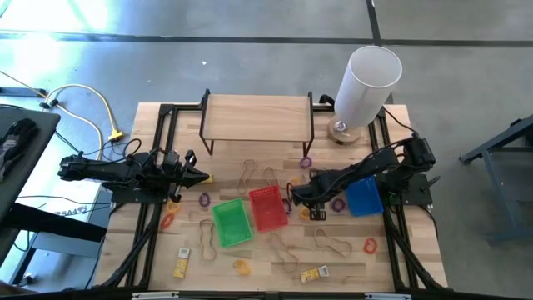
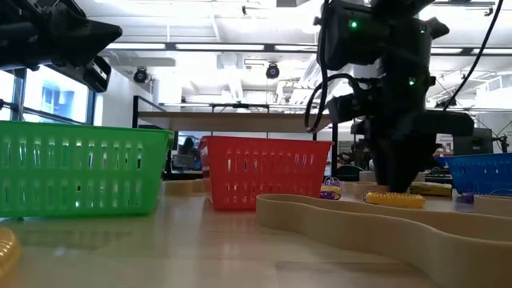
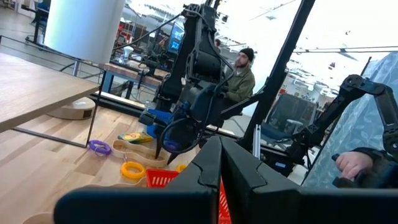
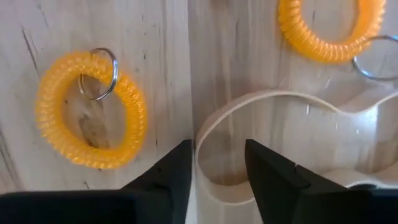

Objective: Pick & Place Office Desk Supplies
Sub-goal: Put the white rubber band into the blue bin

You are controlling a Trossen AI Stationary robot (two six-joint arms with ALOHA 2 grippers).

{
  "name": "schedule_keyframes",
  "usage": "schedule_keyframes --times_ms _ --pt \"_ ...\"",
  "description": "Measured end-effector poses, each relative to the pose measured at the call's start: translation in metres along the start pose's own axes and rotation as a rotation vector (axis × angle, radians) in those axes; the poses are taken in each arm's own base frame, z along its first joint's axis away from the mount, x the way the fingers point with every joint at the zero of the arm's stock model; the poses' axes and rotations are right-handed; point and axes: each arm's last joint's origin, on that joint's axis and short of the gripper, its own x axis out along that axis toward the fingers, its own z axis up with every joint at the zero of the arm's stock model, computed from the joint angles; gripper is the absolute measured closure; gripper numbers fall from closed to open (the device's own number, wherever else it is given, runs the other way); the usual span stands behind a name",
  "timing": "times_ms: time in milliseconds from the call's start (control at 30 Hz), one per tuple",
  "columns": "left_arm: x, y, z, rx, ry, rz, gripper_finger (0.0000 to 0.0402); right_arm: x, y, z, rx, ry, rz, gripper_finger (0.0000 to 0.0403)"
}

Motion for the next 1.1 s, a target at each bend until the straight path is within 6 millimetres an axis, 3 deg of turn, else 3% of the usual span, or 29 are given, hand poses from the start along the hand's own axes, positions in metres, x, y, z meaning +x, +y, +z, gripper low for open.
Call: schedule_keyframes --times_ms 267,433,600,833,1100 --pt "0.0 0.0 0.0 0.0 0.001 0.001 0.0399 0.001 -0.004 0.002 -0.01 -0.006 0.009 0.0393" --pt "0.0 0.0 0.0 0.0 0.001 0.001 0.0399 -0.001 -0.004 0.002 -0.017 -0.023 0.003 0.04" --pt "0.0 0.0 0.0 0.0 0.001 0.001 0.0399 -0.016 -0.003 -0.003 0.006 -0.009 -0.006 0.0401" --pt "0.0 0.0 0.0 0.0 0.001 0.001 0.0399 -0.056 -0.001 -0.005 0.019 -0.007 -0.033 0.0401" --pt "0.001 0.001 -0.002 0.001 0.019 0.009 0.0399 -0.131 0.014 -0.009 0.028 -0.162 -0.114 0.0401"
